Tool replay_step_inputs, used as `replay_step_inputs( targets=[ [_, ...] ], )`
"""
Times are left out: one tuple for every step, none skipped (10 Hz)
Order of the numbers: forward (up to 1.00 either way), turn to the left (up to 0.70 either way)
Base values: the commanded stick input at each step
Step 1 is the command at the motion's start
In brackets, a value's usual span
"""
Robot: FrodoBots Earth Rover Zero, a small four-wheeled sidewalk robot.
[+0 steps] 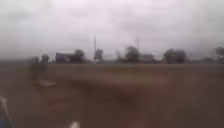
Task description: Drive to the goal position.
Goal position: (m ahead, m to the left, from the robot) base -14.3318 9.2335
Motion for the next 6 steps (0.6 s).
replay_step_inputs(
  targets=[
    [0.00,0.29],
    [0.00,0.00],
    [0.00,0.00],
    [0.20,0.00],
    [0.70,0.00],
    [0.70,0.00]
  ],
)
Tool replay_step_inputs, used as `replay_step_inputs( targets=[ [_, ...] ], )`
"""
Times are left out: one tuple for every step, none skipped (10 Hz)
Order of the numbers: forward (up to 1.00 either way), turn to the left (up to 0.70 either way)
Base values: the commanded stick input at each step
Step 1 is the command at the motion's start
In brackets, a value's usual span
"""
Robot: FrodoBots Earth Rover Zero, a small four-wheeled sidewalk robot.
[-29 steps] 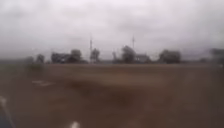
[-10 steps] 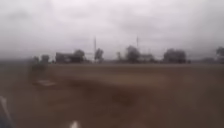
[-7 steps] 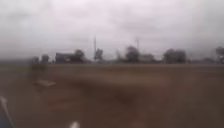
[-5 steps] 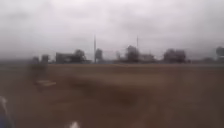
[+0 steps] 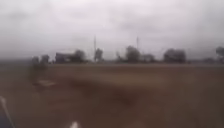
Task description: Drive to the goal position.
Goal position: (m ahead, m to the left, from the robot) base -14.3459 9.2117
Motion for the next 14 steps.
replay_step_inputs(
  targets=[
    [0.70,0.00],
    [0.70,0.00],
    [0.70,0.00],
    [0.70,0.00],
    [0.70,0.00],
    [0.70,0.00],
    [0.70,0.00],
    [0.70,-0.02],
    [0.70,-0.35],
    [0.70,-0.35],
    [0.70,-0.35],
    [0.70,-0.35],
    [0.70,-0.35],
    [0.70,-0.35]
  ],
)
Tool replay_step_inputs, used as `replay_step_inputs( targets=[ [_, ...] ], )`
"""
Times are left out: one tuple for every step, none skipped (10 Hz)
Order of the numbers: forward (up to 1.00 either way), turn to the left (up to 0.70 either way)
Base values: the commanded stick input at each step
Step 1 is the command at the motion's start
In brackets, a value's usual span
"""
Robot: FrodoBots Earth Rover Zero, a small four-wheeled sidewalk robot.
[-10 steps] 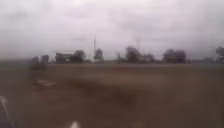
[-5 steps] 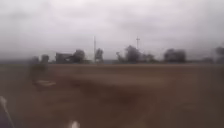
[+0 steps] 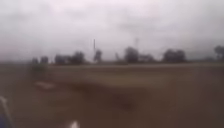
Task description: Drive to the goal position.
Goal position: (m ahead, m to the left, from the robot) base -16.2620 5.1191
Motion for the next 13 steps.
replay_step_inputs(
  targets=[
    [0.70,-0.35],
    [0.70,-0.35],
    [0.70,-0.35],
    [0.70,-0.35],
    [0.70,-0.35],
    [0.70,-0.35],
    [0.70,-0.35],
    [0.70,-0.35],
    [0.70,-0.35],
    [0.70,-0.03],
    [0.70,0.00],
    [0.70,0.00],
    [0.70,0.00]
  ],
)
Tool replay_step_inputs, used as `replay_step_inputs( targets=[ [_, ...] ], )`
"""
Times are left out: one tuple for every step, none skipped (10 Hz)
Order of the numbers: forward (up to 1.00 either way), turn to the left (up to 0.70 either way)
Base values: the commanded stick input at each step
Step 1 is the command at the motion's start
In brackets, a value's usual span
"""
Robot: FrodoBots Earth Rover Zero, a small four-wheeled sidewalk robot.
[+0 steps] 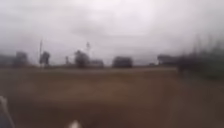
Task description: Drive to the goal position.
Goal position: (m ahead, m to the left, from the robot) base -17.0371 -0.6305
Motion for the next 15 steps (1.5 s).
replay_step_inputs(
  targets=[
    [0.70,0.00],
    [0.70,0.00],
    [0.70,0.00],
    [0.70,0.00],
    [0.70,0.00],
    [0.70,0.00],
    [0.70,0.00],
    [0.70,0.00],
    [0.70,0.00],
    [0.70,0.00],
    [0.70,0.00],
    [0.70,0.00],
    [0.70,0.00],
    [0.70,0.00],
    [0.70,0.00]
  ],
)
